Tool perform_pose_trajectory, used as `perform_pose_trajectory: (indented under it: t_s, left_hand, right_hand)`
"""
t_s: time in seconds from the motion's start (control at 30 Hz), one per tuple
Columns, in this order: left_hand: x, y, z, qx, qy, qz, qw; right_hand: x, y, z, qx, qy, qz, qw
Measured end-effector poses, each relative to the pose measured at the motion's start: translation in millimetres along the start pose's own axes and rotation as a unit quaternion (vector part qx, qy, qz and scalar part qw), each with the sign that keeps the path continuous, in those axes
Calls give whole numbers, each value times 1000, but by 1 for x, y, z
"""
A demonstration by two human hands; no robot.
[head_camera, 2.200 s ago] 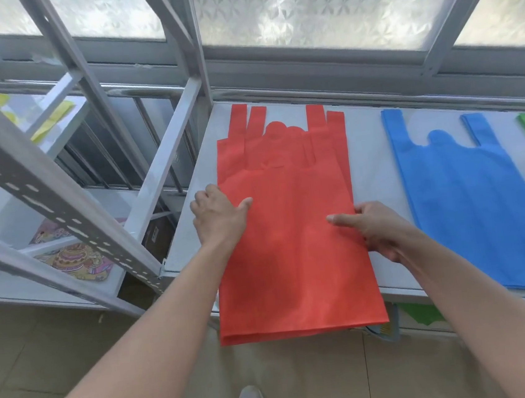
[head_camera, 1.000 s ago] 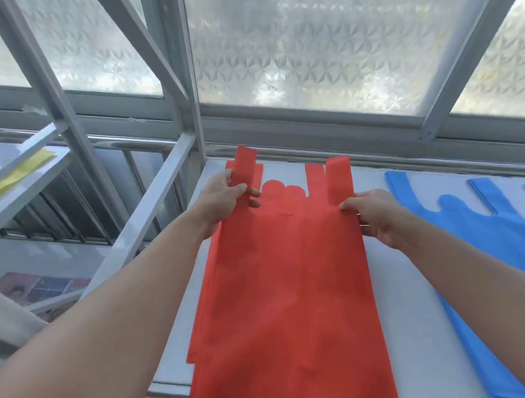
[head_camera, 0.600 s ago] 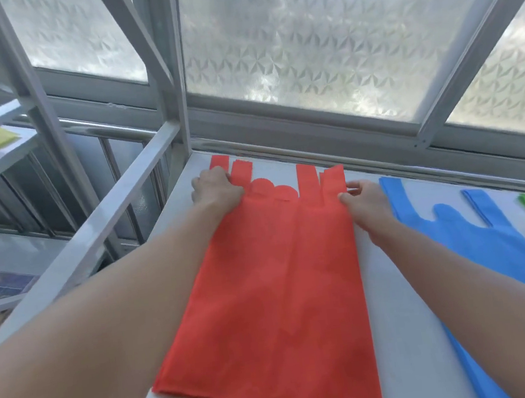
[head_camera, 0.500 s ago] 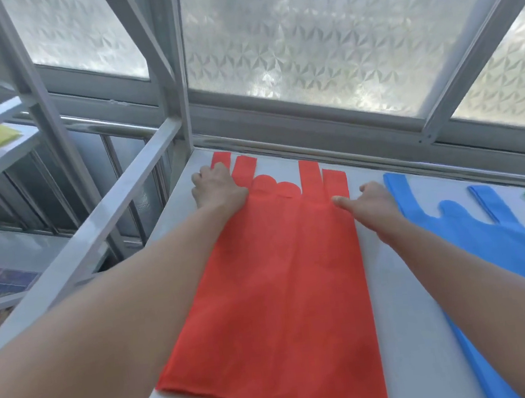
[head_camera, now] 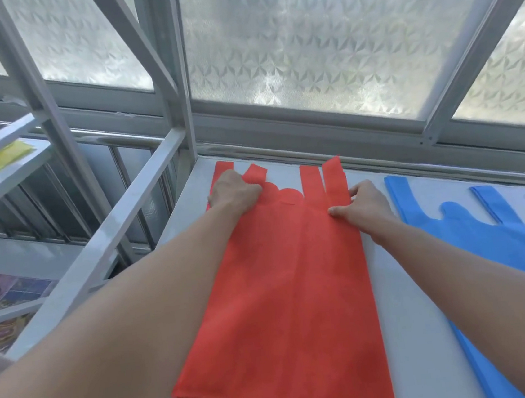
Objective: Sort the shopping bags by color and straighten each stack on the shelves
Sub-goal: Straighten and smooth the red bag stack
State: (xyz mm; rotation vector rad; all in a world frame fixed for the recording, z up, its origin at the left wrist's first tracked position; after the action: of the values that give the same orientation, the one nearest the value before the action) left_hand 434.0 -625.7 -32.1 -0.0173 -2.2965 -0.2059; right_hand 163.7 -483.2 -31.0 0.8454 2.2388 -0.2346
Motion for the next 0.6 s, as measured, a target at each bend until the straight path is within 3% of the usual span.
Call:
perform_pose_trajectory:
  t_s: [0.17,0.3,0.43,0.6]
  left_hand:
    - [12,13,-11,-10,69,88,994]
    - [9,10,-43,22,151,86,985]
    - [-9,-3,-53,24,162,32,986]
    - [-29,-4,-37,13,91,20,996]
  right_hand:
    - [6,4,2,7,-179,61,982]
    - [-14,-7,-3,7,-263,36,964]
    - [-36,-15,0,5,-260,-14,965]
    - [-25,-16,33,-57,-178,3,982]
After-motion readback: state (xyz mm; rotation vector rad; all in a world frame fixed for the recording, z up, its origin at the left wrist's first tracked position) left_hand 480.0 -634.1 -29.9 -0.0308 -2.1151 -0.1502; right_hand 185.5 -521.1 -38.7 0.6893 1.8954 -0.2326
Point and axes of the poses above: each hand's wrist, its own y-axis away from the middle knuckle, its own z-axis out of the palm, x = y × z, the point moved 9 cm from there along -y, towards the middle knuckle, and after that the axes turned 1 degree about x, right-handed, at the moved point
